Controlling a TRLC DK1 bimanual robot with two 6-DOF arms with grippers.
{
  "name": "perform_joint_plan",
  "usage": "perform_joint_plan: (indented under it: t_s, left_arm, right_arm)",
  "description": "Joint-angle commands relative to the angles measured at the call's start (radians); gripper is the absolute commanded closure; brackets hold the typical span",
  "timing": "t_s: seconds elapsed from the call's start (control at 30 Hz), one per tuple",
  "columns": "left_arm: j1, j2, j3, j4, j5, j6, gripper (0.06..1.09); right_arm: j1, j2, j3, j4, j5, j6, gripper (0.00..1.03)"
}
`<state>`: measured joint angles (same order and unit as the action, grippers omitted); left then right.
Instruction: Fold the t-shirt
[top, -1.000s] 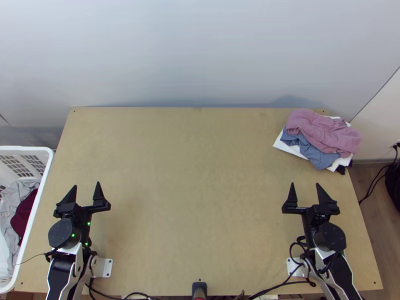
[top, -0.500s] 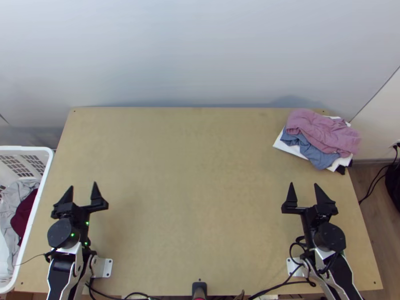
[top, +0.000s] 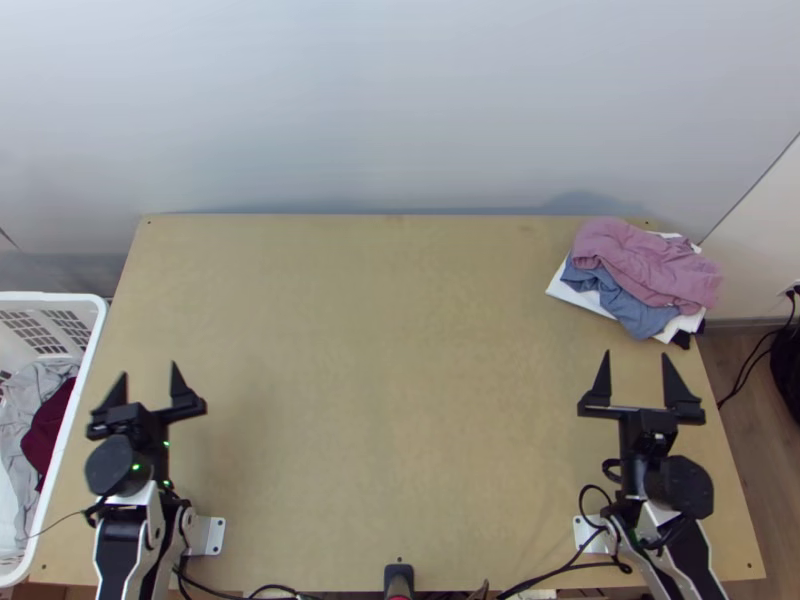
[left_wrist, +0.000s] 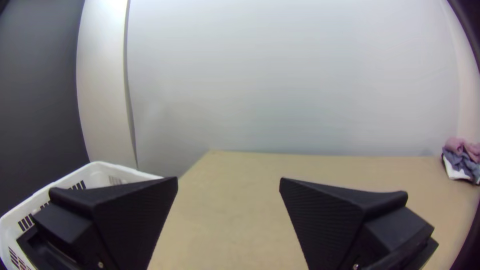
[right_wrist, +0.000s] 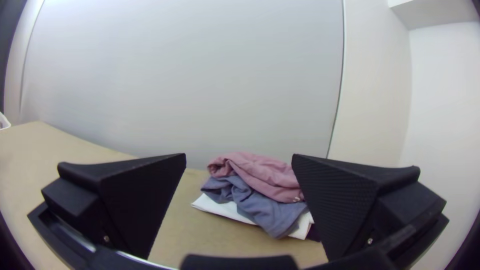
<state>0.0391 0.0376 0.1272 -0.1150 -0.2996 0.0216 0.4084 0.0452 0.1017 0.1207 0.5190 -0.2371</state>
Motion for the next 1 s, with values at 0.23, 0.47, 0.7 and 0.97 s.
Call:
perform_joint_plan:
  t_s: [0.23, 0.47, 0.7, 0.97]
  left_arm:
    - [0.367, 0.573, 0.476, 0.032, 0.088, -0.074, 0.10]
    - [0.660, 0.806, 0.618, 0.043, 0.220, -0.088, 0.10]
    - [0.930, 1.102, 0.681, 0.147, 0.277, -0.075, 0.10]
    - [1.091, 1.441, 0.790, 0.195, 0.275, -0.072, 0.10]
  right_arm:
    - [-0.008, 0.464, 0.460, -0.214, 0.092, 0.180, 0.04]
    - [-0.013, 0.607, 0.665, -0.417, 0.088, 0.269, 0.04]
    - [-0.002, 0.653, 0.728, -0.455, 0.082, 0.280, 0.04]
    - [0.004, 0.703, 0.768, -0.546, 0.082, 0.286, 0.05]
